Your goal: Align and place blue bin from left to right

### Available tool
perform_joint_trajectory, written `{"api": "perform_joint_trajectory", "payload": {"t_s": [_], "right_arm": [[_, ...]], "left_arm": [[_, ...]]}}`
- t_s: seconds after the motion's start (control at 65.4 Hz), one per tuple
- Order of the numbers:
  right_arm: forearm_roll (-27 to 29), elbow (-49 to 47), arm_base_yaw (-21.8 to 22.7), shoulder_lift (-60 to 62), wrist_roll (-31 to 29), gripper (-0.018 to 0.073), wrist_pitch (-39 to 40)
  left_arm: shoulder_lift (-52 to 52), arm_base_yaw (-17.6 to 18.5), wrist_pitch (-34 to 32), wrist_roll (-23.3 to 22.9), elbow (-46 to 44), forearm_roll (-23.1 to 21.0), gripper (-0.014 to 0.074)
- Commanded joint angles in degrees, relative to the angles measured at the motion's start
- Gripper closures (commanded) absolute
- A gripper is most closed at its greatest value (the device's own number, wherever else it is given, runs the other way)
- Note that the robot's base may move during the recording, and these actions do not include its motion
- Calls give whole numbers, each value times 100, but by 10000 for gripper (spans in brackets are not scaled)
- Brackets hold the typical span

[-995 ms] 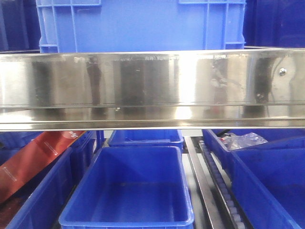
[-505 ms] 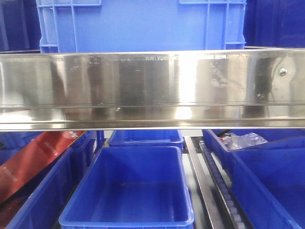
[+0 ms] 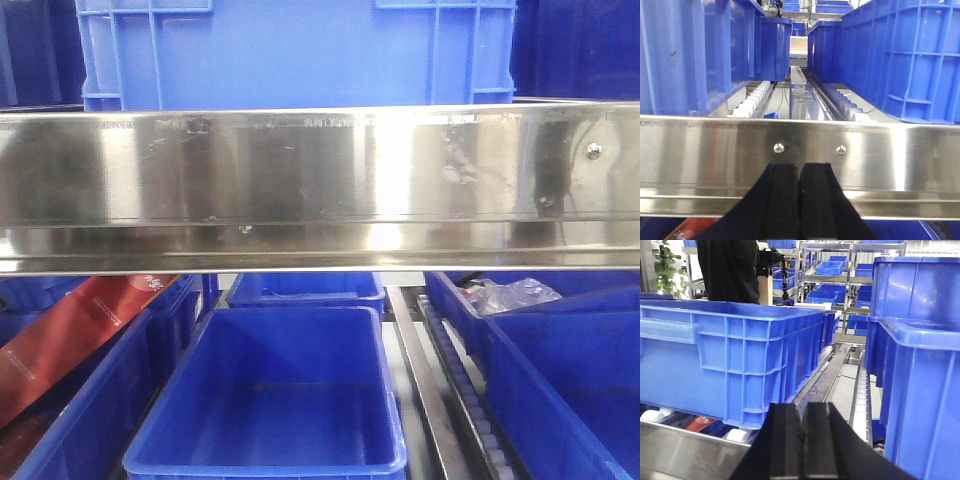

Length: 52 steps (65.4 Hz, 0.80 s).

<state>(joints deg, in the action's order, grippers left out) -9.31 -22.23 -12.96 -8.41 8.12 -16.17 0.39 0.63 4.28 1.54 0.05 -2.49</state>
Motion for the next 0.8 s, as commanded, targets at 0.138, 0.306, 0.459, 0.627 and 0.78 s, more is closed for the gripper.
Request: {"api": "perform_joint_trajectory", "payload": {"t_s": [0.138, 0.306, 0.459, 0.627, 0.78], "right_arm": [[-53, 0, -13, 33, -31, 629, 156], [-53, 0, -13, 33, -31, 629, 156], [-64, 0, -13, 33, -31, 629, 158], [-16, 87, 283, 33, -31, 629, 166], [1136, 538, 1292, 112, -1105, 629, 375]], "left_arm": [[-39, -26, -109, 21, -5, -22, 708], [-39, -26, -109, 21, -5, -22, 708], [-39, -26, -109, 21, -5, -22, 708], [-39, -26, -109, 21, -5, -22, 708], [-39, -26, -109, 21, -5, -22, 708]]}}
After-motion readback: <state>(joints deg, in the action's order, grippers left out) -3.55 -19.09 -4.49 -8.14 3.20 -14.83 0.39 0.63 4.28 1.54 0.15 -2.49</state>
